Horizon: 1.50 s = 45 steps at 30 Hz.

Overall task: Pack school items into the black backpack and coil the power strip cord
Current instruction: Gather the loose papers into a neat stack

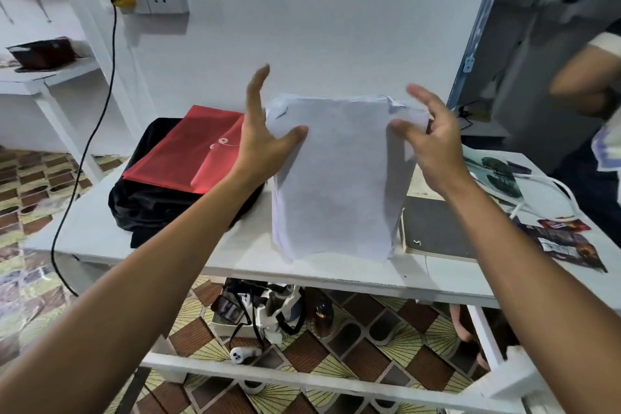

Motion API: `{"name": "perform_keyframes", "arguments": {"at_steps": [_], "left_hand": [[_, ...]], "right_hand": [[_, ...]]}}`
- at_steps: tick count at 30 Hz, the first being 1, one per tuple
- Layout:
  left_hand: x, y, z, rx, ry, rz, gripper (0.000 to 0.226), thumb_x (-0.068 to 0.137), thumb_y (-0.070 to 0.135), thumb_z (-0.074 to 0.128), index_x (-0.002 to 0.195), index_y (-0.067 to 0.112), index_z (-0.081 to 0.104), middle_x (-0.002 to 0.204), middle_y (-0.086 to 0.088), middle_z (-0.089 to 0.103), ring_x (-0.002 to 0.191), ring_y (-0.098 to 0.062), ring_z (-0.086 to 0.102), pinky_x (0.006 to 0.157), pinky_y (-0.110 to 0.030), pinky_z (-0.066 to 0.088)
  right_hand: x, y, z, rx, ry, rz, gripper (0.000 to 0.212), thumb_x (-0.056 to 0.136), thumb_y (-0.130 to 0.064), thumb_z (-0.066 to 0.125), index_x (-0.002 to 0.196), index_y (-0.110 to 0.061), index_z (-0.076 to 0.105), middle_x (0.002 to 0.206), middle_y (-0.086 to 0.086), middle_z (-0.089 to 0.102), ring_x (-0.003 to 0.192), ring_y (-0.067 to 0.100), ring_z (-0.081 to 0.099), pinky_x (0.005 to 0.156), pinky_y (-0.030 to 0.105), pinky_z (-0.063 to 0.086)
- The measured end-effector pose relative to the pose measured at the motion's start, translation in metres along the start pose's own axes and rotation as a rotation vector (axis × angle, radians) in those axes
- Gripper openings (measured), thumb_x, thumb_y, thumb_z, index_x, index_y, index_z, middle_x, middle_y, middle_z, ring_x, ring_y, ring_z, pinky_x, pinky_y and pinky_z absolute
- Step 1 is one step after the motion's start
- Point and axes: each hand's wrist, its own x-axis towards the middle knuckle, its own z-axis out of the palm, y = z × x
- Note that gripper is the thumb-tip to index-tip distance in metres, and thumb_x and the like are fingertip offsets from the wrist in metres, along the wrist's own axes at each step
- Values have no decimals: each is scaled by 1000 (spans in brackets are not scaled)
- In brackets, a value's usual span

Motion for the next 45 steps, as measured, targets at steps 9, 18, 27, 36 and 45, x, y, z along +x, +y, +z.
{"name": "perform_keyframes", "arguments": {"at_steps": [9, 18, 27, 36, 45], "left_hand": [[11, 12, -8, 205, -54, 223, 44, 76, 8, 72, 118, 15, 63, 109, 3, 67, 99, -3, 62, 94, -26, 49], [6, 7, -11, -16, -19, 12, 70, 74, 7, 79, 131, 24, 43, 131, 16, 49, 100, -6, 62, 87, -18, 49], [-17, -25, -1, -446, -197, -500, 44, 76, 17, 78, 113, -2, 64, 110, -17, 71, 100, -35, 68, 92, -53, 52], [-20, -22, 4, -497, -45, -467, 21, 79, 9, 74, 99, 4, 69, 102, -17, 73, 93, -35, 70, 83, -49, 57], [-31, -45, -2, -398, -236, -488, 48, 67, 11, 80, 113, 7, 67, 113, -19, 69, 106, -36, 65, 95, -55, 49]], "right_hand": [[-2, -13, 3, -377, -116, -273, 45, 88, -4, 60, 131, -15, 55, 134, -4, 56, 118, -9, 50, 107, 22, 38], [-6, -10, 5, -208, -27, -157, 72, 83, -7, 68, 146, -18, 33, 145, -14, 37, 106, -4, 55, 99, 22, 45], [-15, 19, 18, 172, -111, 350, 6, 77, -9, 75, 79, -14, 74, 78, 0, 74, 73, 19, 69, 79, 36, 55], [-15, 12, 26, 102, 45, 297, 13, 80, -19, 74, 68, -17, 70, 61, -11, 66, 59, 7, 61, 65, 27, 48], [-31, 30, 20, 184, -44, 352, 7, 80, -8, 73, 82, -15, 72, 77, -5, 74, 73, 12, 69, 77, 31, 55]]}}
